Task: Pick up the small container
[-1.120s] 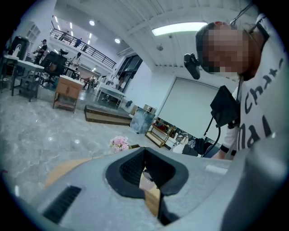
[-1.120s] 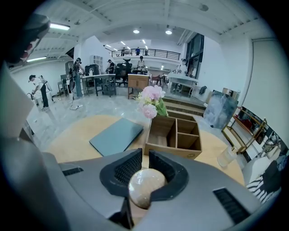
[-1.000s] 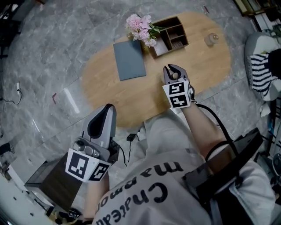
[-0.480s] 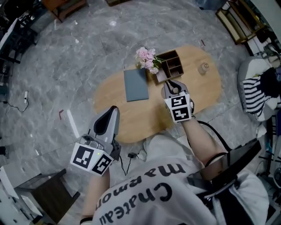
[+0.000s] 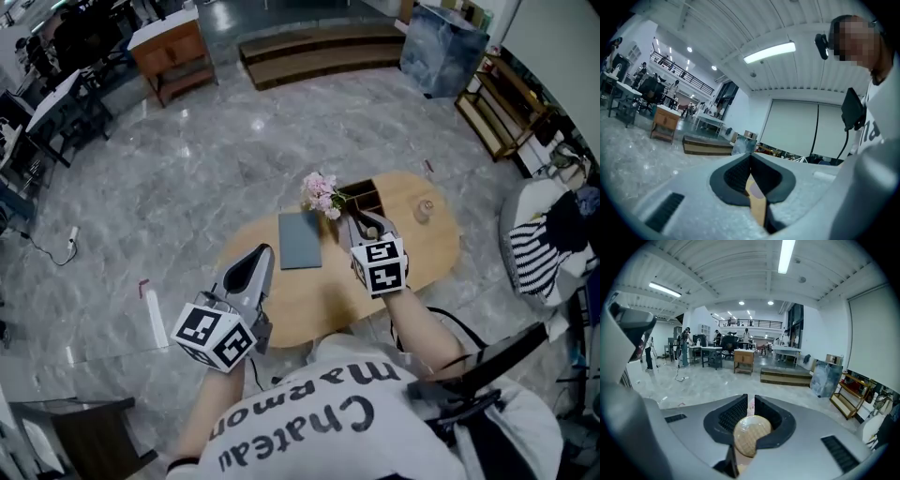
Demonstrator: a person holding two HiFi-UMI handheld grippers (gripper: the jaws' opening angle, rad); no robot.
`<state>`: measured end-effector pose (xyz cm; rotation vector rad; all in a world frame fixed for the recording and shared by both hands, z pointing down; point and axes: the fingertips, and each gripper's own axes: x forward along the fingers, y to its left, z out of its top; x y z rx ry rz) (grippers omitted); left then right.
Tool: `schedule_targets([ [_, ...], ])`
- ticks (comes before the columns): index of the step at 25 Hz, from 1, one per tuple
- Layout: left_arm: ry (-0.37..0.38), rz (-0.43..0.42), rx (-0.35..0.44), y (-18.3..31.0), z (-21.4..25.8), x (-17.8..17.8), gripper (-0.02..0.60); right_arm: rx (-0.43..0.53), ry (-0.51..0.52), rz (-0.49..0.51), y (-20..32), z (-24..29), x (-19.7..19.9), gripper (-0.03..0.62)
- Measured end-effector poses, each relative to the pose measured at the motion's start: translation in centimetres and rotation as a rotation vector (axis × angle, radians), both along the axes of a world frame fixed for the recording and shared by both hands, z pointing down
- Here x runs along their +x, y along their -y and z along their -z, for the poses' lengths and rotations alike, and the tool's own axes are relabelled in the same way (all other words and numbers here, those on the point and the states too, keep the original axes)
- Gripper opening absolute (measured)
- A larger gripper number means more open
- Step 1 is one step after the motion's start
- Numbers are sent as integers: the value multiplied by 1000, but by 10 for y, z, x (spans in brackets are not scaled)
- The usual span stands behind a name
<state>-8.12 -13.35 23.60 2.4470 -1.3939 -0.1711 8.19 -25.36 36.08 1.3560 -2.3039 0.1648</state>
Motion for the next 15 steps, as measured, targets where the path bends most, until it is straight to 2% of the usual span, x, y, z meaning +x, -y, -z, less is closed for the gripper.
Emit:
schedule_targets([
  [7, 0, -30, 79, -16, 31, 11, 14, 102, 75, 52, -30, 79, -11, 54],
  [15, 6, -89, 131, -42, 46, 27, 14, 268, 148, 54, -74, 163, -3, 54],
])
